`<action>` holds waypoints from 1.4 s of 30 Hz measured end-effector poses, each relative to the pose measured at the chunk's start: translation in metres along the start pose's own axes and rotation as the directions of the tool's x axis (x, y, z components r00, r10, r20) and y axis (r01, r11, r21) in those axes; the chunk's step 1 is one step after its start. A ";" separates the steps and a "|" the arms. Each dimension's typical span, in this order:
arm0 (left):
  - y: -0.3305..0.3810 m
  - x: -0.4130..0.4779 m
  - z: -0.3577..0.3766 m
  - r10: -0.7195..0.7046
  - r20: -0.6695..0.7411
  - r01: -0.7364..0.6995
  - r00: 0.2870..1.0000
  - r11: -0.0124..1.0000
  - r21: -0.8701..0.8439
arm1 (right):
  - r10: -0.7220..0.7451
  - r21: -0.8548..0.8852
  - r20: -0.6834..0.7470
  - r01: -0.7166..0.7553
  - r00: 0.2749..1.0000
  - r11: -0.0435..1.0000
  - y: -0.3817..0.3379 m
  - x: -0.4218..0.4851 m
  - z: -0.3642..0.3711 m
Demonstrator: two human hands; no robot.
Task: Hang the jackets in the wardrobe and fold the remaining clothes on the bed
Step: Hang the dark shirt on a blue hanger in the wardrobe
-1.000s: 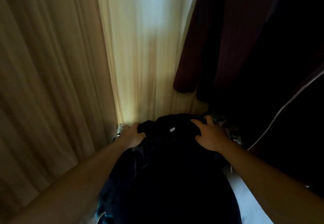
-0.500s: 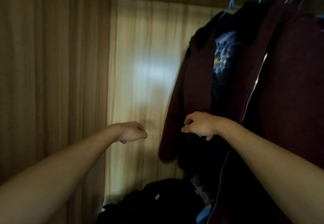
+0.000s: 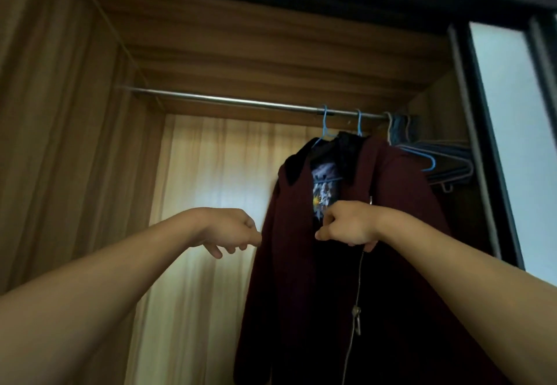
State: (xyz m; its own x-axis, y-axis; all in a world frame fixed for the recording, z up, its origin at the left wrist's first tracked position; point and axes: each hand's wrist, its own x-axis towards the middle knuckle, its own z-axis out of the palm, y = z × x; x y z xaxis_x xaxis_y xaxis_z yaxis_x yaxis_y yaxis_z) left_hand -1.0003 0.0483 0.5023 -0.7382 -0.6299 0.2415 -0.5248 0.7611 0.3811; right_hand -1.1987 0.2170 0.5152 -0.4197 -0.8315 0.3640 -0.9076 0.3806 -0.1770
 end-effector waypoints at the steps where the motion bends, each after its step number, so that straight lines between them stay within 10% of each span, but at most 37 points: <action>1: 0.008 0.001 0.000 0.013 0.002 -0.013 1.000 1.000 0.003 | 0.002 -0.005 -0.017 -0.003 1.000 1.000 0.003 -0.002 -0.004; 8: 0.069 0.014 -0.010 0.103 -0.046 -0.102 0.994 0.995 0.017 | -0.062 -0.071 -0.326 0.041 0.943 0.997 0.028 -0.012 -0.063; 13: 0.105 0.029 -0.018 0.171 -0.127 -0.171 0.977 0.985 0.008 | -0.108 -0.285 -0.707 -0.142 0.699 0.948 0.070 -0.005 -0.113; 24: 0.120 0.056 -0.014 0.234 -0.226 -0.238 0.945 0.971 0.013 | 0.142 -0.390 -0.499 -0.368 0.855 0.844 0.110 0.038 -0.122; 42: 0.108 0.053 -0.012 0.236 -0.246 -0.244 0.940 0.970 -0.005 | 0.104 -0.123 -0.738 -0.284 0.667 0.951 0.105 0.040 -0.120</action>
State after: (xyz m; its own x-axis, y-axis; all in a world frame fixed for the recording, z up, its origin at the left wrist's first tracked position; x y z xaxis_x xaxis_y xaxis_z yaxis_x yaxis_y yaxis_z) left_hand -1.0907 0.0950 0.5668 -0.7135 -0.4510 0.5362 -0.3264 0.8911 0.3152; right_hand -1.3120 0.2720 0.6208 -0.3806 -0.2165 0.8991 -0.7452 0.6475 -0.1595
